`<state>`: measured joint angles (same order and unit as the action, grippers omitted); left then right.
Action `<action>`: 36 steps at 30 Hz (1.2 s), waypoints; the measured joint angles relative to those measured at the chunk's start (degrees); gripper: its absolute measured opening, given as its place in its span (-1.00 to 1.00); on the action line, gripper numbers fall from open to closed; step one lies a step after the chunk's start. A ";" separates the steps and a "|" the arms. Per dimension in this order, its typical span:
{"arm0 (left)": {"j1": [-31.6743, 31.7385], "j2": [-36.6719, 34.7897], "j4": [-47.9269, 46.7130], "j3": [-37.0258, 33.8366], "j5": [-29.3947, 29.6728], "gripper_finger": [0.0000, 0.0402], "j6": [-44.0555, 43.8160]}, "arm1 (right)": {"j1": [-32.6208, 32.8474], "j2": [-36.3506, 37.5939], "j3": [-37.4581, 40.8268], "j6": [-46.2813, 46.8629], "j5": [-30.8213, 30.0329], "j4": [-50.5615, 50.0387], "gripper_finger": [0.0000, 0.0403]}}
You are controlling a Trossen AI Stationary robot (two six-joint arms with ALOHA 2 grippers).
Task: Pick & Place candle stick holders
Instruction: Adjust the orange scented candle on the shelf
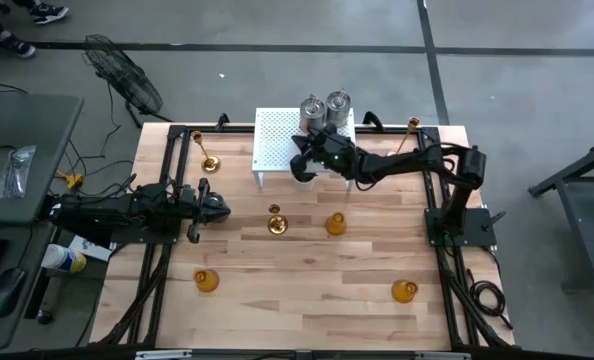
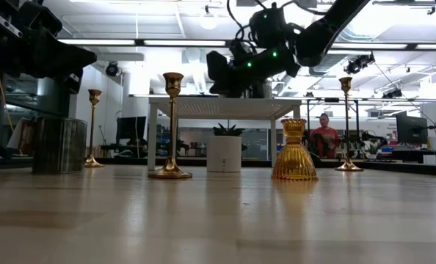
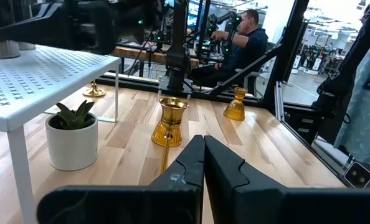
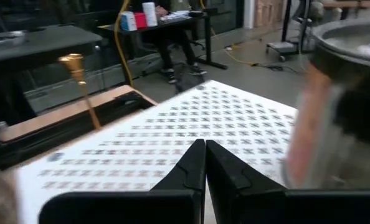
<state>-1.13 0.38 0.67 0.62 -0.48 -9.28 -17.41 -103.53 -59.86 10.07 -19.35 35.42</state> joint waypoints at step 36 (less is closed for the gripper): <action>-0.02 0.02 0.00 0.00 0.01 -1.00 0.00 | -16.61 14.82 -27.49 12.89 -1.56 -63.26 -0.99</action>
<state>-1.15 0.40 0.67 0.62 -0.47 -9.29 -34.02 -88.71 -87.34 22.95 -20.91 -27.84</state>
